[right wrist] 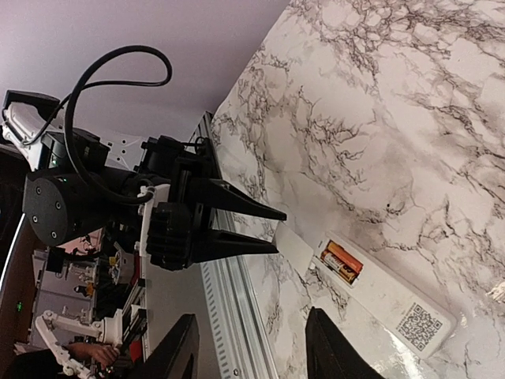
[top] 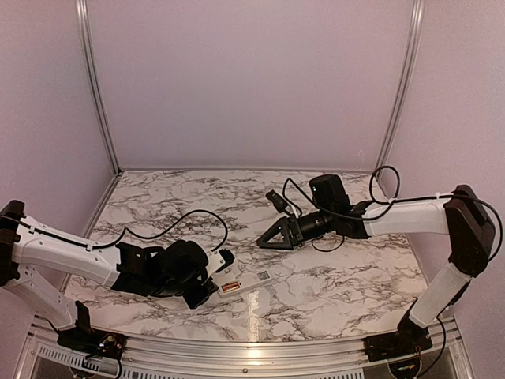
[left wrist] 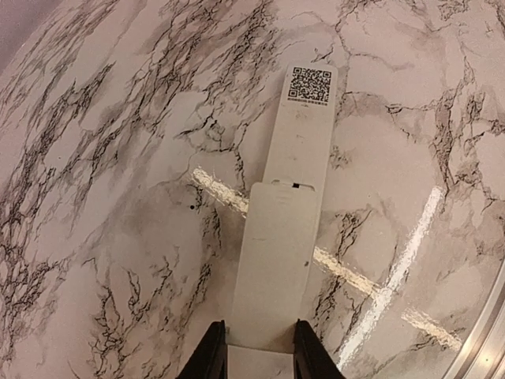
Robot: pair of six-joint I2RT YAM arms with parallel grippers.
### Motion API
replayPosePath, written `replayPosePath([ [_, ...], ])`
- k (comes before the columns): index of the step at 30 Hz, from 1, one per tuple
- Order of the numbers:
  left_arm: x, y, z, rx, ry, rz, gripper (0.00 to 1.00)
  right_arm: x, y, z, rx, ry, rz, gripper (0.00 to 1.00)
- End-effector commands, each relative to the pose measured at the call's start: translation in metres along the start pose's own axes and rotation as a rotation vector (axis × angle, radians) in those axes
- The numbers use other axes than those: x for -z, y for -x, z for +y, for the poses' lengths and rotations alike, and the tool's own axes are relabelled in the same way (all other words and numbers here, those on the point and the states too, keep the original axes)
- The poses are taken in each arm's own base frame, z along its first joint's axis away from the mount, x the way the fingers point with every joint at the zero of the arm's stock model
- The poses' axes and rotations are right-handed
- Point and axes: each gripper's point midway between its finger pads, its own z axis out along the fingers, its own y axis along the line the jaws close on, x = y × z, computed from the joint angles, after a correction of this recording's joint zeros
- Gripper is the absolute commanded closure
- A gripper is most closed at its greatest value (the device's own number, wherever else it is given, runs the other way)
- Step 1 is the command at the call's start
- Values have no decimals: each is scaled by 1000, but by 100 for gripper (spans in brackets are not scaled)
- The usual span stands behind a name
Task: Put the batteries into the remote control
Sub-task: Place the battery cover on the remote control without the battery cover.
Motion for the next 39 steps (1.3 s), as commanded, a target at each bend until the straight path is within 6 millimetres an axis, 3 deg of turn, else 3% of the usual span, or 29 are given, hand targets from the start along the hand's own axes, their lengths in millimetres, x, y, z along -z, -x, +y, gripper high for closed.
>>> replayPosePath([
  [1,-11,2,-1,9,5,-18,86,-20,-8,5,-12,36,17,57],
  [9,-25,-10,-7,-22,-18,18,83,-38,-22,1,-68,69,55,72],
  [22,-35,-22,-9,-48,-31,59,81,-68,-47,-5,-121,87,131,78],
  [39,-41,-26,-2,-57,-13,73,79,-87,-60,-27,-207,105,149,88],
])
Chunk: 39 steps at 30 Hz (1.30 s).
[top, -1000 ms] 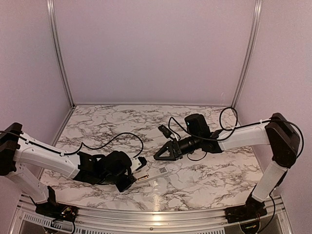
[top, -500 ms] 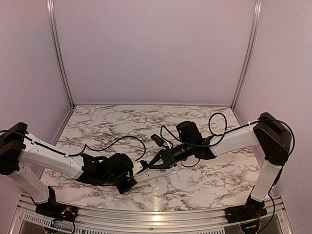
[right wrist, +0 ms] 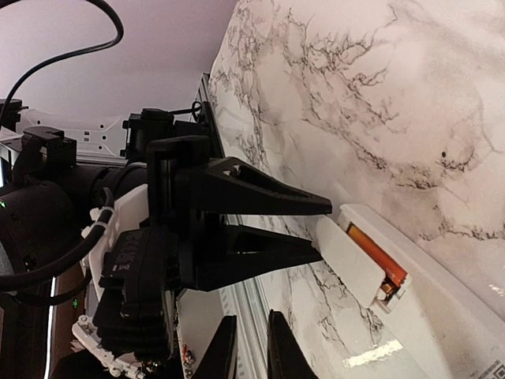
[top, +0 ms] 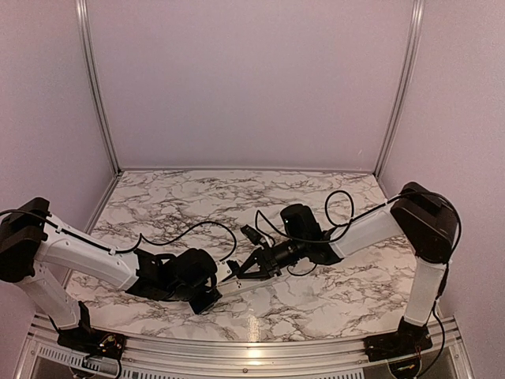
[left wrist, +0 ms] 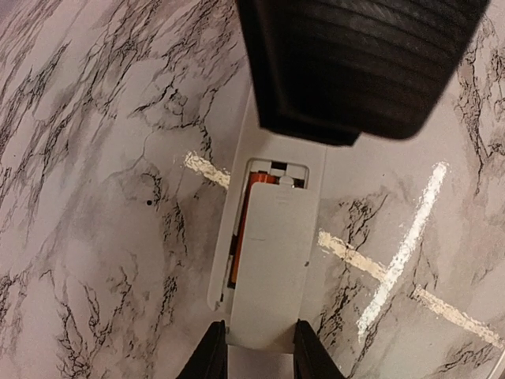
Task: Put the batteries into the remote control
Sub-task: Place the battery cover on the remote control without the battery cover.
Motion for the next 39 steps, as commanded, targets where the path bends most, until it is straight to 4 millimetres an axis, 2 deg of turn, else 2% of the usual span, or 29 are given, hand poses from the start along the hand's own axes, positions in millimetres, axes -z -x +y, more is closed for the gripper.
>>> replayPosePath([
  [1,-4,-3,5,-9,11,8,79,-8,-5,-3,-10,26,14,88],
  [13,-4,0,12,-10,38,8,77,-14,-4,-7,-24,39,19,91],
  [39,10,14,10,-2,9,-24,72,-21,-4,-17,-29,2,37,93],
])
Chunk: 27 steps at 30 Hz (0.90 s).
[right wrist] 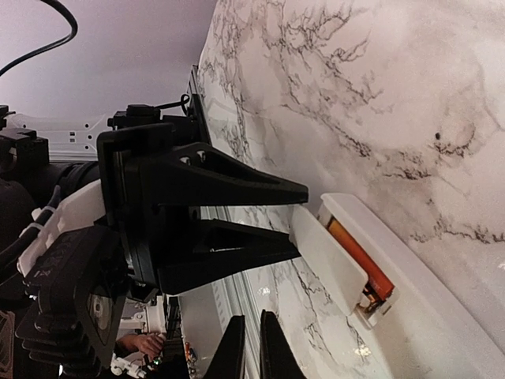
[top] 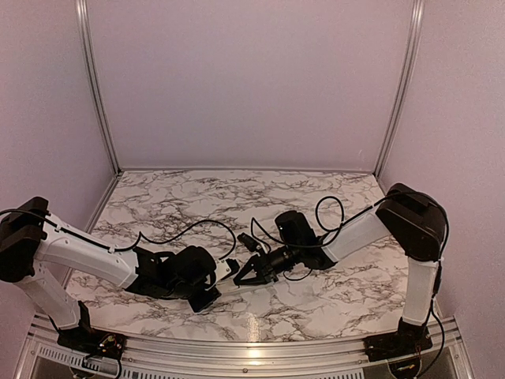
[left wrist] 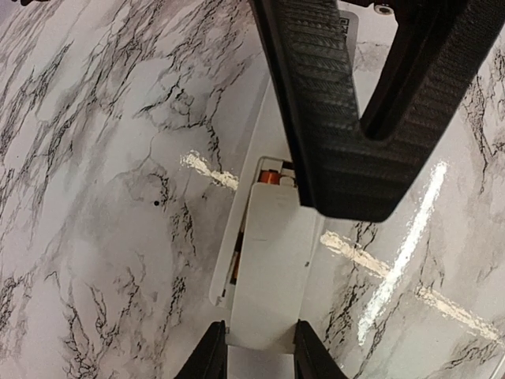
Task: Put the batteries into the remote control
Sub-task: Place the battery cover on the remote control without the battery cover.
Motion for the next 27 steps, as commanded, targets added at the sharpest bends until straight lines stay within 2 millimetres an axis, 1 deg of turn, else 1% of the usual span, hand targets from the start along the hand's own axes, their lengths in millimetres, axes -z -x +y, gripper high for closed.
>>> replayPosePath([
  [1,11,13,7,4,13,-26,72,-7,4,2,27,-2,8,93],
  [6,15,13,3,-53,-15,4,71,-6,4,2,29,-6,10,93],
  [8,16,10,2,-74,-23,20,71,-6,3,1,28,-9,11,94],
  [13,10,9,-2,-94,-40,41,70,-7,4,-1,26,-9,7,94],
  [19,6,10,7,-88,-21,49,69,-7,6,0,21,-4,1,94],
  [27,2,10,8,-85,-33,62,69,-9,7,1,24,-2,0,93],
])
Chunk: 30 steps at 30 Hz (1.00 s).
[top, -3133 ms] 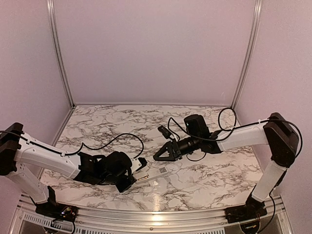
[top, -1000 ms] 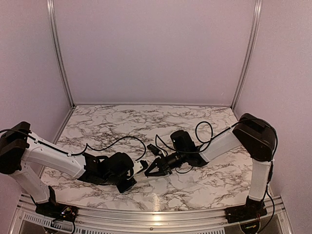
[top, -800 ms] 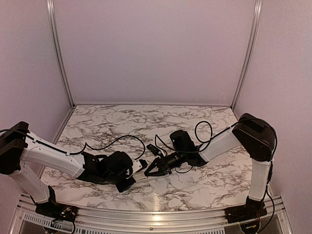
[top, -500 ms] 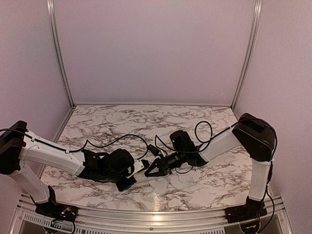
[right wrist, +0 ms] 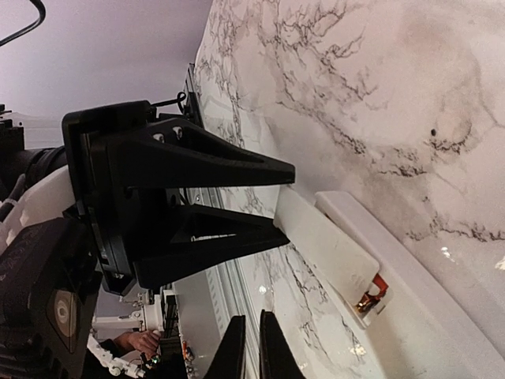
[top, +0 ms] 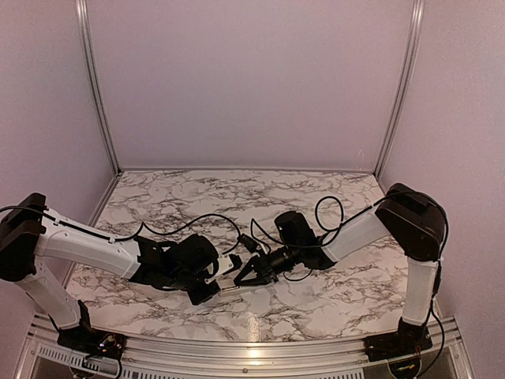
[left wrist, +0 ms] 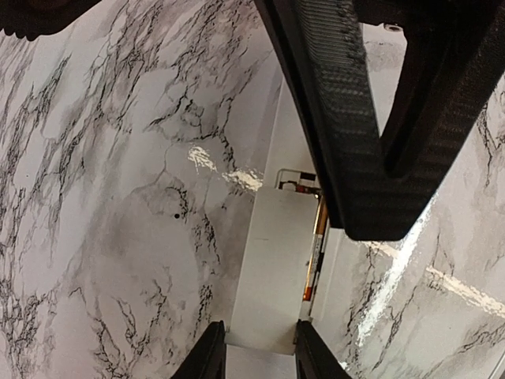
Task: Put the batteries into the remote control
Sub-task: Place the battery cover on the remote control without the battery cover.
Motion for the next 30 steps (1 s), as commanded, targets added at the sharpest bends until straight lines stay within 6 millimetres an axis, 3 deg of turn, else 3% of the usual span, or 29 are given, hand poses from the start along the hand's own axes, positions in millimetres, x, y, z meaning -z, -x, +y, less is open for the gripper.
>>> replayPosePath([
  [1,-3,0,-2,-8,-22,20,68,-9,8,4,20,7,-4,93],
  [30,0,3,-11,-47,-83,6,71,-26,16,-6,18,-34,7,94],
])
